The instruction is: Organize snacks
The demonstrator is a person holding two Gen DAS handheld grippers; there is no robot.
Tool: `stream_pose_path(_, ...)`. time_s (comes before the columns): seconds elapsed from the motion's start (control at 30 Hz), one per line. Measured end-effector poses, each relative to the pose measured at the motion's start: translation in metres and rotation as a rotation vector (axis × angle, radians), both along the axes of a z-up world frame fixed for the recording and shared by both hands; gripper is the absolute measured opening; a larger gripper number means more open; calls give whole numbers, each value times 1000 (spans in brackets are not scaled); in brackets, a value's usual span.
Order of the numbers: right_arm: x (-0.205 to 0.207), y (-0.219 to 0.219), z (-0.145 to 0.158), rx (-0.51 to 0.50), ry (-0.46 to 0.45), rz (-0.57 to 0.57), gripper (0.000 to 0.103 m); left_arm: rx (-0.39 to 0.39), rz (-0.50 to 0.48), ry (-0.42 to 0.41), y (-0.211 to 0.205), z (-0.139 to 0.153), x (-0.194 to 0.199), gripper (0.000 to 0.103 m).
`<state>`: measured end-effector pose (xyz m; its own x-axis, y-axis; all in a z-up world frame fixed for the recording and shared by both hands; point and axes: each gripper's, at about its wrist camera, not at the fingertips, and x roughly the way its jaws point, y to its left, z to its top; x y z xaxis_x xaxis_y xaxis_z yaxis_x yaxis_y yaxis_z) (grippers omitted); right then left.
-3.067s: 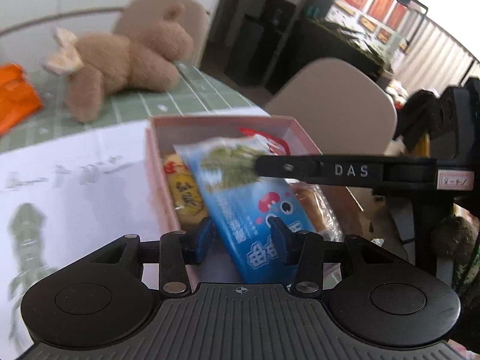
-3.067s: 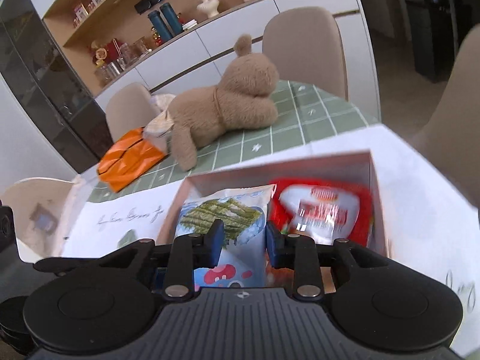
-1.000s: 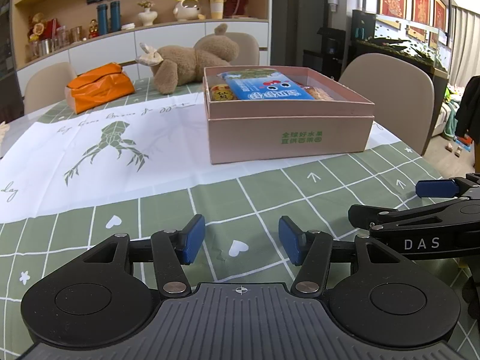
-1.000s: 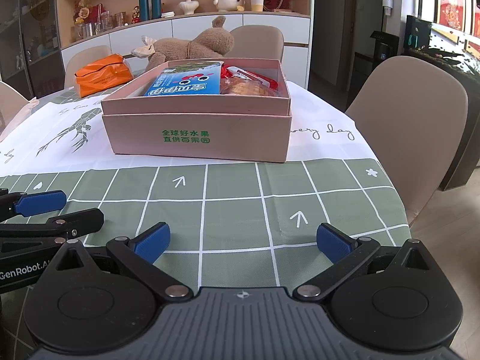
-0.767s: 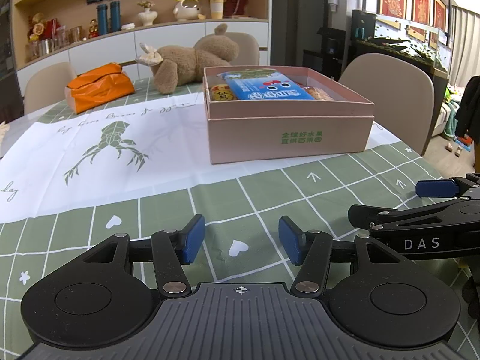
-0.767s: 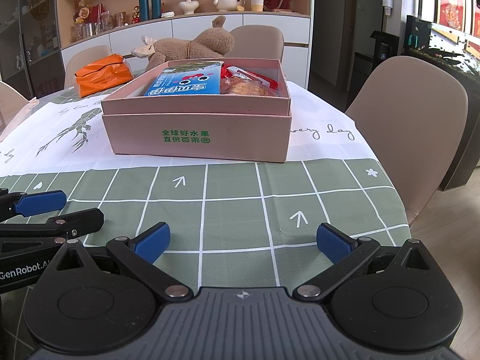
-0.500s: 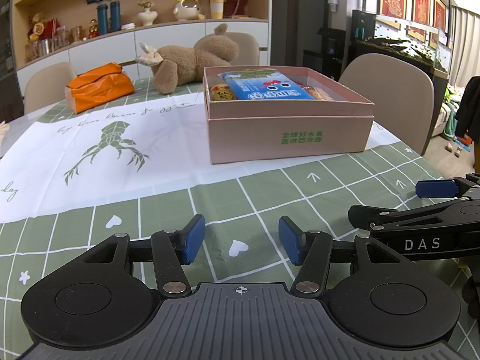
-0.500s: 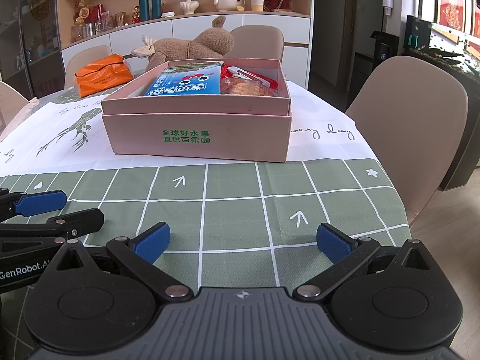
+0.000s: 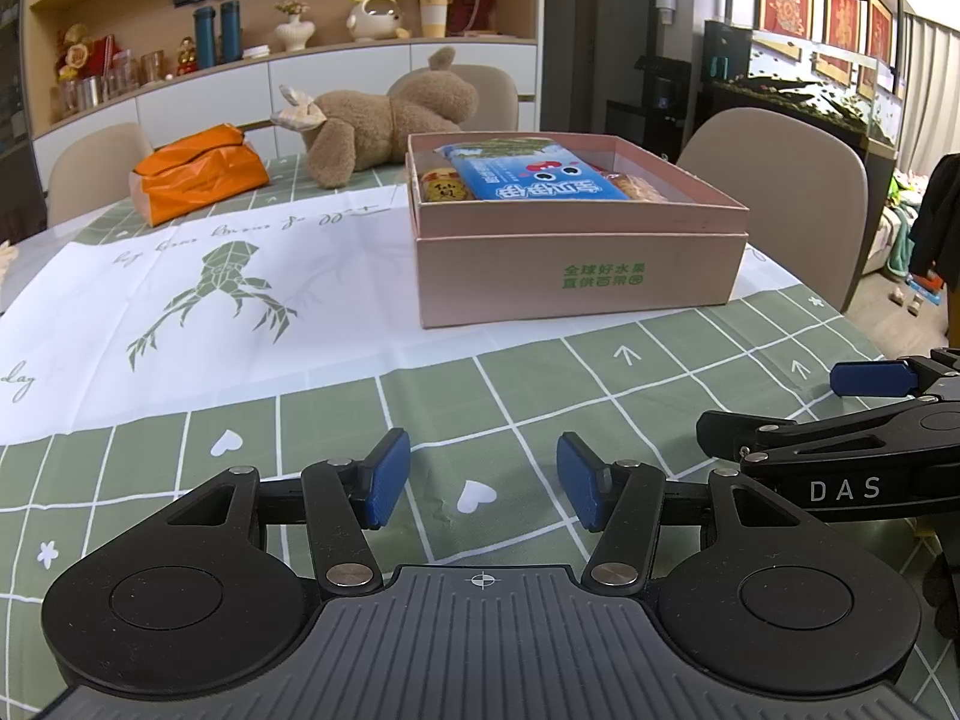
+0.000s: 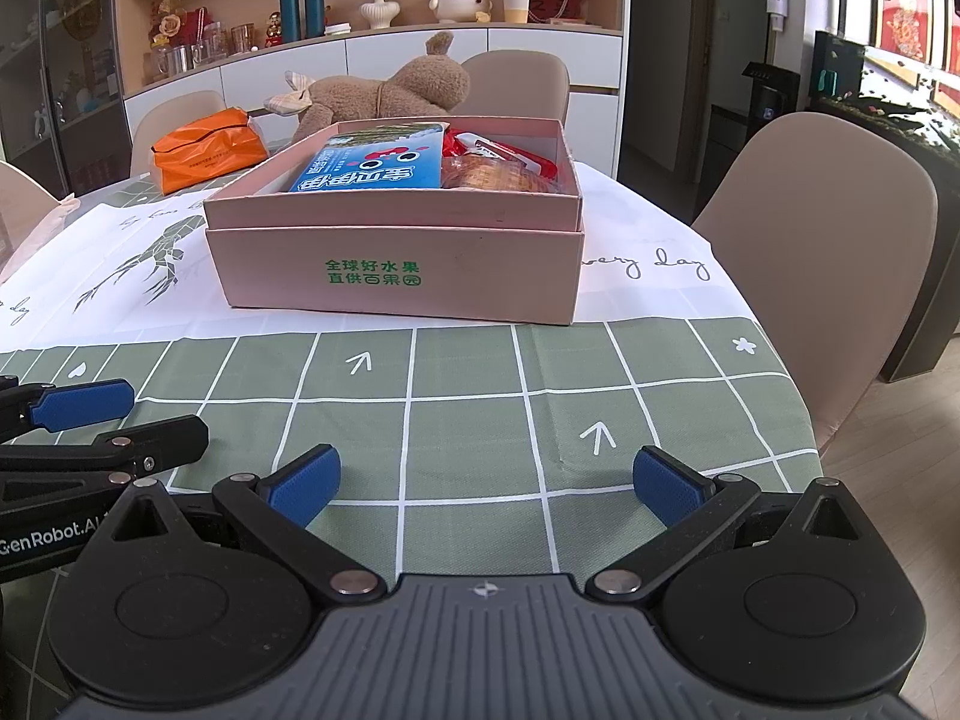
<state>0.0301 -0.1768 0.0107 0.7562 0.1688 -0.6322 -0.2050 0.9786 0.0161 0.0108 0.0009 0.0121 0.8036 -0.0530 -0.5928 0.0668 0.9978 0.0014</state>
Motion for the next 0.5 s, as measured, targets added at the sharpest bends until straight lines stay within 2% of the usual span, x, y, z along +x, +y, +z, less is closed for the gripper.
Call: stream_pose_path(0.5,0,0,0,0,0,0,103,-4,-2,0,0,0,0,59)
